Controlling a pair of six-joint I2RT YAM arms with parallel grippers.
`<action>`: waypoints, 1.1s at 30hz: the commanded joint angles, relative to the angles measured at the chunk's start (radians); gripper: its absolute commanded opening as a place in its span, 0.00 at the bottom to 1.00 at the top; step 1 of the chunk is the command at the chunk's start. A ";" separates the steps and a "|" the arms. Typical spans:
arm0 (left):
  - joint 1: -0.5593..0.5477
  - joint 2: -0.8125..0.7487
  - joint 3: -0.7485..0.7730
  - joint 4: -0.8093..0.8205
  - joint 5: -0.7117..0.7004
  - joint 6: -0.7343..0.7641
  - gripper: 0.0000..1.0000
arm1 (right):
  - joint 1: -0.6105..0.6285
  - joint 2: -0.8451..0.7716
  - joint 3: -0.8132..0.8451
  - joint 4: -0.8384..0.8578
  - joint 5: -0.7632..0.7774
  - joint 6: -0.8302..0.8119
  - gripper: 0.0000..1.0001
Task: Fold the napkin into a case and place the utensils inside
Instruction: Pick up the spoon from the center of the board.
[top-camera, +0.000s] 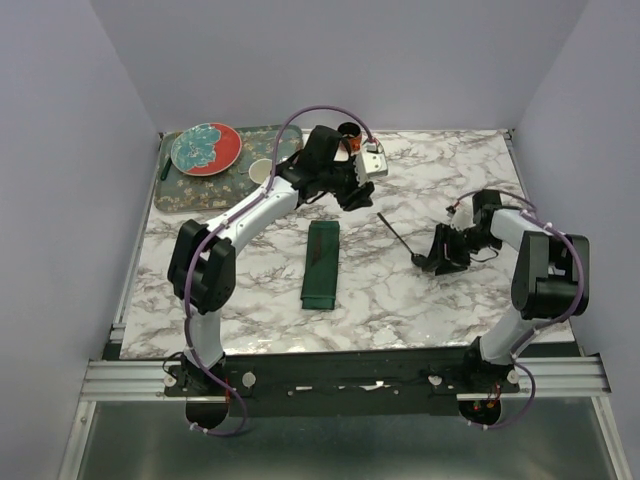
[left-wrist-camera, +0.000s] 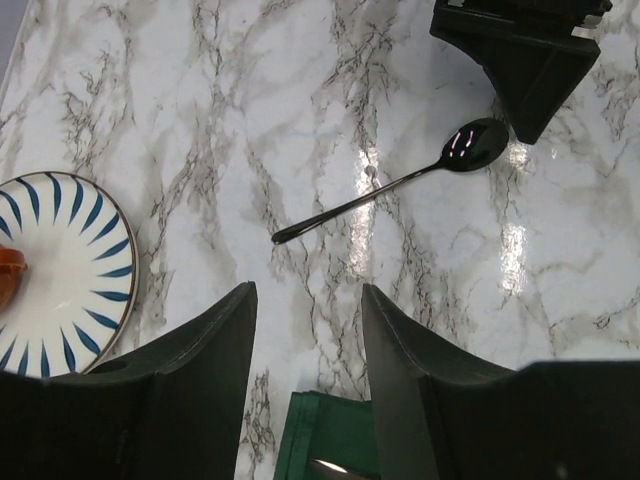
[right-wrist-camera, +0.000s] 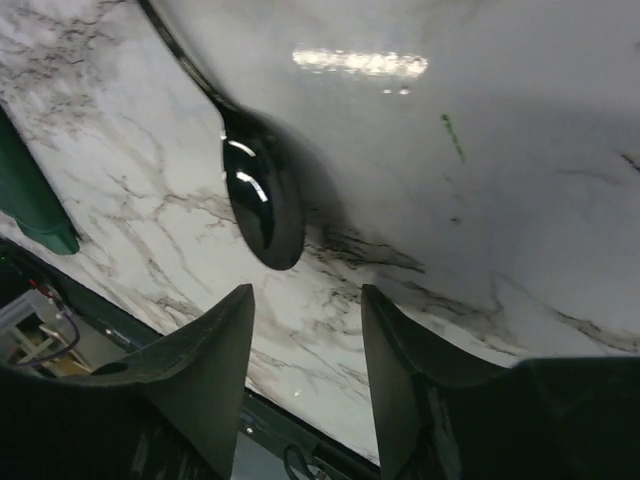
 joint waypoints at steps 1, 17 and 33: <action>0.005 -0.058 -0.063 0.076 -0.037 -0.036 0.56 | -0.028 0.099 0.037 0.009 -0.030 0.049 0.52; -0.021 -0.110 -0.132 -0.025 0.015 0.257 0.55 | -0.051 0.089 0.100 -0.006 -0.059 0.023 0.01; -0.045 -0.098 -0.112 -0.033 -0.004 0.228 0.54 | -0.092 0.196 0.115 0.104 -0.131 0.162 0.41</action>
